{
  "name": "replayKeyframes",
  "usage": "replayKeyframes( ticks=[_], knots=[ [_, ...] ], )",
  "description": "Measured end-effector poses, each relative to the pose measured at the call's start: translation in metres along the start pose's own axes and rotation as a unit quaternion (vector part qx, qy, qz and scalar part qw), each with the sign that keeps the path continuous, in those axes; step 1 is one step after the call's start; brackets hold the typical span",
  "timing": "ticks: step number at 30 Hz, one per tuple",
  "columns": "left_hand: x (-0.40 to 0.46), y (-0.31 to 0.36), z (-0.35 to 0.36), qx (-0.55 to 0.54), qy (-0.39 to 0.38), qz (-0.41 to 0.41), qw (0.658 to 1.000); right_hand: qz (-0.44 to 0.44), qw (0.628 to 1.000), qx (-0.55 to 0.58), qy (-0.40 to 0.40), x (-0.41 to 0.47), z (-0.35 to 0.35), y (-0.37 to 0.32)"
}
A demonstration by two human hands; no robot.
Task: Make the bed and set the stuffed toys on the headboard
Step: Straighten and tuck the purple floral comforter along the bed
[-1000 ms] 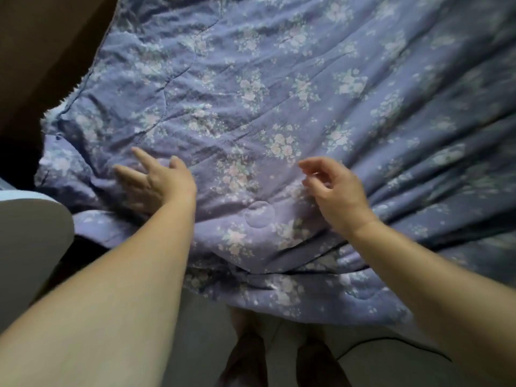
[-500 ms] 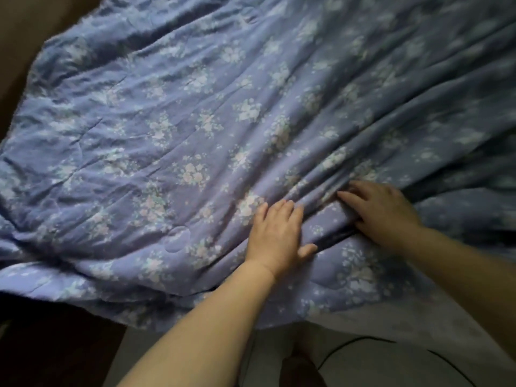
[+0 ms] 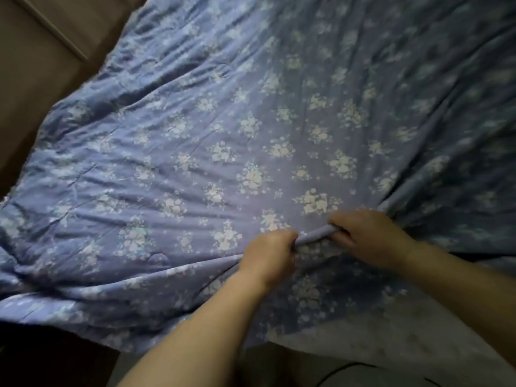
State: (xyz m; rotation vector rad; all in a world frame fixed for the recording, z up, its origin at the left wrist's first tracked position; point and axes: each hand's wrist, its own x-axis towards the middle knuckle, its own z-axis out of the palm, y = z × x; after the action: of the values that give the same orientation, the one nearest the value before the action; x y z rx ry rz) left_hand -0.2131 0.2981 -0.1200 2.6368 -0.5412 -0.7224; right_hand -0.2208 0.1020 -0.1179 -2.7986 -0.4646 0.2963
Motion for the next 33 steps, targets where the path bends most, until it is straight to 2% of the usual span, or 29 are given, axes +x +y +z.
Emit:
replayKeyframes(
  ticks=[3,8,9,11,14,15,17,20,25,28,31,33],
  knots=[
    [0.001,0.011,-0.011,-0.010,-0.077,-0.003,0.997,0.062,0.991,-0.009,-0.116,-0.001,-0.009,-0.006],
    [0.002,0.009,-0.018,-0.001,-0.138,-0.023,0.990,0.065,0.984,-0.003,-0.167,-0.005,-0.017,-0.012],
    [0.002,0.007,-0.018,-0.003,-0.140,-0.029,0.990,0.055,0.987,-0.003,-0.151,-0.011,-0.017,-0.010],
    [0.002,0.002,-0.021,-0.006,-0.136,-0.045,0.990,0.055,0.995,-0.044,-0.066,-0.028,-0.015,0.001],
    [0.005,-0.005,-0.024,-0.001,-0.126,-0.073,0.989,0.184,0.979,-0.054,0.073,-0.055,-0.016,0.028],
    [0.006,-0.006,-0.025,-0.001,-0.123,-0.080,0.989,0.236,0.967,-0.056,0.076,-0.061,-0.018,0.036],
    [0.009,-0.008,-0.027,0.006,-0.122,-0.094,0.988,0.292,0.952,-0.090,-0.002,-0.067,-0.019,0.047],
    [0.015,-0.007,-0.030,0.032,-0.142,-0.119,0.982,0.263,0.953,-0.126,-0.083,-0.061,-0.018,0.062],
    [0.026,0.000,-0.035,0.116,-0.185,-0.152,0.964,0.242,0.941,-0.200,-0.126,-0.019,-0.019,0.081],
    [0.031,0.006,-0.035,0.159,-0.192,-0.194,0.949,0.159,0.950,-0.233,-0.137,-0.005,-0.021,0.103],
    [0.035,0.018,-0.030,0.209,-0.218,-0.220,0.927,0.096,0.970,-0.179,-0.131,-0.014,-0.038,0.124],
    [0.044,0.038,-0.022,0.219,-0.216,-0.205,0.929,0.086,0.981,-0.135,-0.108,-0.030,-0.058,0.141]
  ],
)
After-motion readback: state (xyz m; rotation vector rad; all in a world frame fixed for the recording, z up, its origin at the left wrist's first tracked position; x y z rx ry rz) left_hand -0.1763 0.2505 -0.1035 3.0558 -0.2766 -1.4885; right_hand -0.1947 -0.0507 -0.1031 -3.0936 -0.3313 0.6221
